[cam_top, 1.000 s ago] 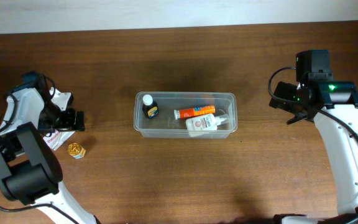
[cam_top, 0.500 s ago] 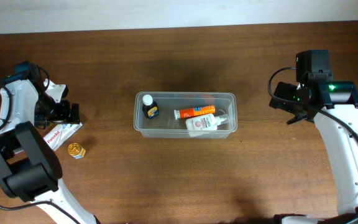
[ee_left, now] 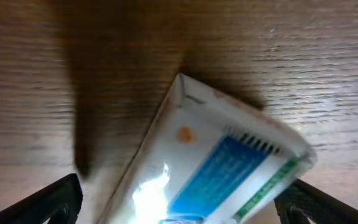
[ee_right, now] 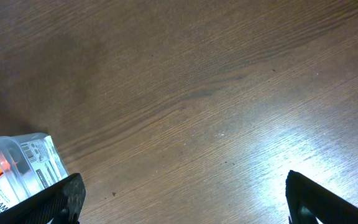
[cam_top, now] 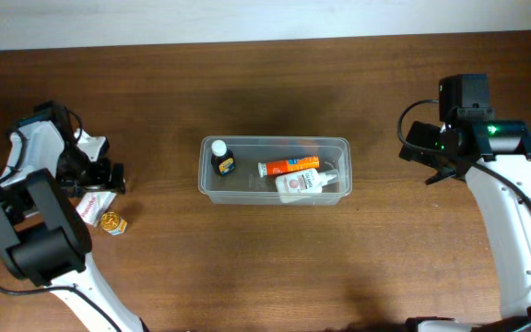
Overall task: Pack container
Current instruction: 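Grasp the Panadol box with the left gripper, then lower the Panadol box into the container and open the left gripper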
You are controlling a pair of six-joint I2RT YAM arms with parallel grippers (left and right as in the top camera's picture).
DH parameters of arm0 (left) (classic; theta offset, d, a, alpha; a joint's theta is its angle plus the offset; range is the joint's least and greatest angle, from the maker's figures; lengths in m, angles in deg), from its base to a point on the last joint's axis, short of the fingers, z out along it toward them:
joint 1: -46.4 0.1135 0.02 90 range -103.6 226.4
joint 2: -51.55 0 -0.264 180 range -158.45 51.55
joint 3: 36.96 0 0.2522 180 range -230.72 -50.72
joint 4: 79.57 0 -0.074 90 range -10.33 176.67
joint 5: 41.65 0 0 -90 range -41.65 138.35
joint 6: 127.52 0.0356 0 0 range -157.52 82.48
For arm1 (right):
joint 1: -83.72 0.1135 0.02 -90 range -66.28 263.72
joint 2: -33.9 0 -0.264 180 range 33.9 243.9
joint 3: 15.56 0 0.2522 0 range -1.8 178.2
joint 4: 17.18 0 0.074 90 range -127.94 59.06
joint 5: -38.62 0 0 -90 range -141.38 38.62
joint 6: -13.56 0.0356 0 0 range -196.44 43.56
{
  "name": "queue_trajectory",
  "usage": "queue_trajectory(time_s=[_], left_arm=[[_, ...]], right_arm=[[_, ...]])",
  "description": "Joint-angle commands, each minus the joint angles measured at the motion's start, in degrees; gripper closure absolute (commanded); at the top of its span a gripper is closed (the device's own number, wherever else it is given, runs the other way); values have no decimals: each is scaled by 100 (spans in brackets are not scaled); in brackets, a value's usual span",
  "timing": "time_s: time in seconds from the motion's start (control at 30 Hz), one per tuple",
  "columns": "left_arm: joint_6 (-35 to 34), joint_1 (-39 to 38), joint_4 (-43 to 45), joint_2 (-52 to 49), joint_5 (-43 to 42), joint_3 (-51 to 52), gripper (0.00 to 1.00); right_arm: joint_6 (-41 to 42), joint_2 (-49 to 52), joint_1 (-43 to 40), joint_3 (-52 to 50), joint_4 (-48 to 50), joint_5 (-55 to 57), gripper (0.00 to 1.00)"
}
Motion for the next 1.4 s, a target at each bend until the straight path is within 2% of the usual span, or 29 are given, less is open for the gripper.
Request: queue_trajectory(time_s=[0.0, 0.07, 0.17, 0.23, 0.53, 0.63, 0.87, 1.03, 1.1, 1.27, 1.37], left_arm=[[105, 39, 2, -122, -28, 63, 7], [105, 35, -22, -122, -46, 63, 11], [90, 35, -57, -122, -46, 63, 30], [-4, 35, -57, -122, -46, 63, 39], [-90, 33, -122, -101, -46, -245, 54], [-232, 22, -317, -63, -46, -673, 58], [-306, -269, -901, 72, -435, -2175, 59], [-302, -920, -1001, 299, -1207, -3042, 59], [-278, -1257, -999, 348, -1248, -3202, 59], [562, -2455, -981, 356, -1241, -3318, 60], [1222, -3176, -968, 343, -1222, -3318, 64]], right_arm=[[-50, 17, -22, 72, -4, 52, 5], [-50, 17, -22, 72, -2, 52, 5], [-50, 17, -22, 72, -2, 52, 5], [-50, 17, -22, 72, -2, 50, 5], [-50, 17, -22, 72, -4, 50, 5], [-50, 17, -22, 72, -2, 50, 5], [-50, 17, -22, 72, -2, 50, 5], [-50, 17, -22, 72, -2, 50, 5], [-50, 17, -22, 72, -2, 50, 5], [-50, 17, -22, 72, -2, 50, 5], [-50, 17, -22, 72, -2, 50, 5]])
